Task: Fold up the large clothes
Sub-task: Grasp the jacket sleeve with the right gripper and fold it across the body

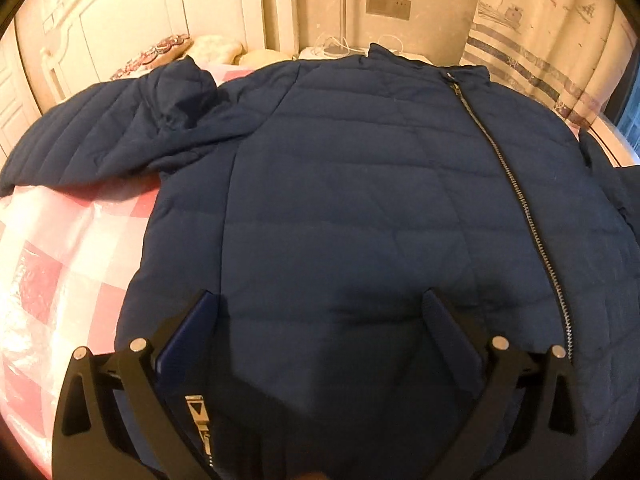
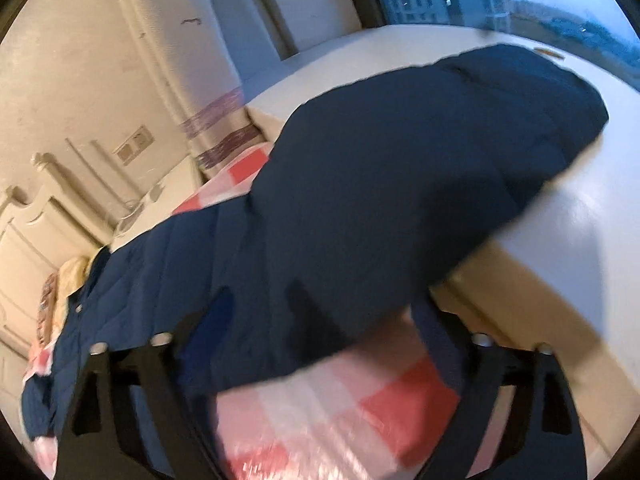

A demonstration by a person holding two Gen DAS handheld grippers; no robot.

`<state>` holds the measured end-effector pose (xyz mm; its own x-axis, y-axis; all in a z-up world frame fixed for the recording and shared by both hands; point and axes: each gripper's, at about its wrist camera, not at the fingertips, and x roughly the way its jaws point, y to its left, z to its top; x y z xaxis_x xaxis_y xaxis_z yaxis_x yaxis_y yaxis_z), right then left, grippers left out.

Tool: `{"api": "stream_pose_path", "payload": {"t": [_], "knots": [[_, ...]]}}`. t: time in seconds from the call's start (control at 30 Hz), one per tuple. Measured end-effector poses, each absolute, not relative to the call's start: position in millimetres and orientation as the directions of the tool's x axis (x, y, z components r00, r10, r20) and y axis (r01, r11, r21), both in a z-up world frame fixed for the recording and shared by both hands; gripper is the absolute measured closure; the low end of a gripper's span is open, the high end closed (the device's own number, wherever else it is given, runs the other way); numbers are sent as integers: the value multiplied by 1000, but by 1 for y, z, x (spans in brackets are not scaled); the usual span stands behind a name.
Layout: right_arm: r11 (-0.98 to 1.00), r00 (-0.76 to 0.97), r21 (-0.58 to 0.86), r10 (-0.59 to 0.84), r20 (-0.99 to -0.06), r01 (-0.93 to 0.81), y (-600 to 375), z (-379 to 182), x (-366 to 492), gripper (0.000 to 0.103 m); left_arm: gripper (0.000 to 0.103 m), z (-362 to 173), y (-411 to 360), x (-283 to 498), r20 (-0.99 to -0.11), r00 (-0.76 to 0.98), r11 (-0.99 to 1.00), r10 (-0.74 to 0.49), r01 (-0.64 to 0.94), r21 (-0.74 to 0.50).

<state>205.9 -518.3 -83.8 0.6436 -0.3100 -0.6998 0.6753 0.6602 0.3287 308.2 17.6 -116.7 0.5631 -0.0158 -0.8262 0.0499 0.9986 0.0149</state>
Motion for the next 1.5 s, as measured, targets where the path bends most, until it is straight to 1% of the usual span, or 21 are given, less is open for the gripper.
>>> {"api": "stream_pose_path", "payload": {"t": [0.03, 0.07, 0.1, 0.13, 0.2, 0.27, 0.33, 0.47, 0.57, 0.6, 0.63, 0.67, 0.7, 0.77, 0.83, 0.97, 1.03, 1.07, 1.17, 1.37, 1.5], "knots": [[657, 641, 318, -333, -691, 684, -519, -82, 207, 35, 2, -117, 15, 309, -829, 559, 998, -11, 52, 22], [660, 651, 310, -362, -667, 684, -518, -77, 207, 43, 2, -117, 14, 310, -833, 554, 998, -9, 58, 28], [666, 662, 304, -381, -646, 681, -515, -73, 205, 56, 2, -117, 14, 311, -835, 550, 997, -12, 66, 29], [685, 685, 302, -393, -613, 663, -507, -65, 204, 65, 2, -117, 14, 311, -836, 549, 997, -17, 70, 26], [747, 736, 275, -394, -550, 605, -482, -48, 209, 73, 2, -117, 15, 311, -833, 552, 997, -21, 72, 22], [831, 799, 226, -357, -484, 508, -444, -28, 219, 73, 2, -117, 15, 308, -829, 559, 997, -21, 70, 22], [895, 844, 184, -290, -452, 406, -406, -14, 235, 73, 2, -116, 14, 309, -827, 562, 997, -22, 70, 21], [972, 877, 88, -155, -454, 217, -326, -7, 261, 73, 2, -116, 16, 308, -824, 567, 997, -28, 70, 14], [991, 848, 34, -93, -522, 129, -273, -26, 277, 72, 2, -115, 16, 308, -822, 568, 997, -30, 70, 11], [993, 816, 28, -77, -573, 113, -262, -41, 286, 63, 2, -115, 17, 307, -822, 568, 997, -32, 70, 9], [994, 785, 38, -54, -617, 98, -255, -53, 289, 40, 2, -115, 17, 307, -822, 568, 998, -35, 70, 6], [995, 721, 63, -16, -693, 82, -252, -74, 297, 27, 2, -114, 17, 307, -822, 568, 998, -37, 70, 3], [994, 683, 72, -3, -731, 81, -252, -86, 301, 14, 2, -114, 18, 307, -822, 569, 998, -39, 70, 1], [993, 633, 80, 4, -774, 91, -246, -102, 292, 14, 2, -114, 18, 306, -821, 570, 998, -41, 70, -1], [985, 656, 139, 40, -754, 99, -257, -97, 275, 14, 2, -114, 18, 306, -820, 571, 998, -43, 70, -4], [912, 760, 388, 158, -630, 133, -299, -73, 216, 14, 2, -113, 19, 305, -818, 573, 997, -49, 70, -10], [844, 800, 506, 176, -574, 177, -323, -72, 191, 14, 2, -112, 19, 304, -817, 575, 997, -51, 70, -12], [774, 822, 594, 182, -539, 218, -345, -78, 179, 14, 2, -112, 19, 304, -816, 575, 997, -50, 70, -12], [624, 856, 726, 173, -488, 288, -386, -96, 162, 14, 2, -112, 19, 304, -816, 576, 997, -49, 71, -11], [535, 832, 759, 171, -528, 372, -390, -122, 192, 13, 2, -112, 19, 304, -814, 578, 997, -52, 70, -13], [504, 843, 736, 29, -537, 452, -395, -121, 198, 13, 2, -111, 20, 304, -814, 578, 997, -53, 70, -14]]}}
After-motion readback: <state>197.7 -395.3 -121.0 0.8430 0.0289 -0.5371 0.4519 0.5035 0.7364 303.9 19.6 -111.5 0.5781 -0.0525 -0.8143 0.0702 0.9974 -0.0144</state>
